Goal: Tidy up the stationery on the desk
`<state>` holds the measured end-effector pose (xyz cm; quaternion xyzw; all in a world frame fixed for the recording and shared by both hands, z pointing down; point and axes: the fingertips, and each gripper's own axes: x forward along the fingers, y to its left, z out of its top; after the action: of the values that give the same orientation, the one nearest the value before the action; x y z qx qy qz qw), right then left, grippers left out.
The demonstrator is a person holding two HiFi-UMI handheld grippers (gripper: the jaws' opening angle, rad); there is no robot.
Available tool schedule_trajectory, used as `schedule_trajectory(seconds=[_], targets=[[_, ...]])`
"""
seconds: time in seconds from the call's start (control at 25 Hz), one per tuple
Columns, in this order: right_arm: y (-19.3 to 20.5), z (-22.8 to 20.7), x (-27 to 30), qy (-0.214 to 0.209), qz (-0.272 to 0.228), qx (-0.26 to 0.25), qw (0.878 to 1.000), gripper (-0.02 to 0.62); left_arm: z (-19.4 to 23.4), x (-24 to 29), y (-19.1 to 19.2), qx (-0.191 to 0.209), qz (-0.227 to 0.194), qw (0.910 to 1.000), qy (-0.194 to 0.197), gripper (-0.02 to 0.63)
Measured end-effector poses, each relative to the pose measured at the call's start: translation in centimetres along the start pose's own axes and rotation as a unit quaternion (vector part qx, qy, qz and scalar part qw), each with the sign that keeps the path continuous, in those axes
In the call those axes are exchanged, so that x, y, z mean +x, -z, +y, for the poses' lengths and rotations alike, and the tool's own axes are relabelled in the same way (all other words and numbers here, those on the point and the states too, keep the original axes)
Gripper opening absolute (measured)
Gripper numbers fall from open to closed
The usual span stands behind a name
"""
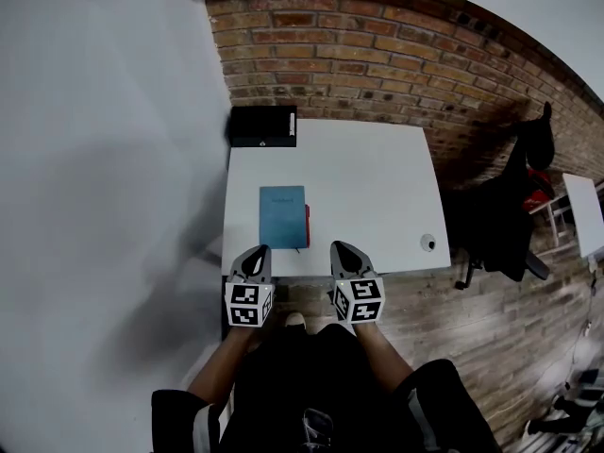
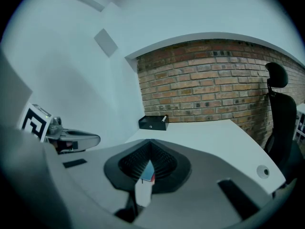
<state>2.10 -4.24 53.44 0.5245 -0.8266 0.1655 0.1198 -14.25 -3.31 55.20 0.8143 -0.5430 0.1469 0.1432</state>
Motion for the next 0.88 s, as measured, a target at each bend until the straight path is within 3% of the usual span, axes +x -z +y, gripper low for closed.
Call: schedule_trajectory(seconds=[0.88], targets=[[1.4, 0.8, -3.9, -0.005, 0.006, 0.001, 1.0, 0.021, -2.5, -3.5, 1.3, -0.005, 0.007, 0.9999, -0.011, 0.02]])
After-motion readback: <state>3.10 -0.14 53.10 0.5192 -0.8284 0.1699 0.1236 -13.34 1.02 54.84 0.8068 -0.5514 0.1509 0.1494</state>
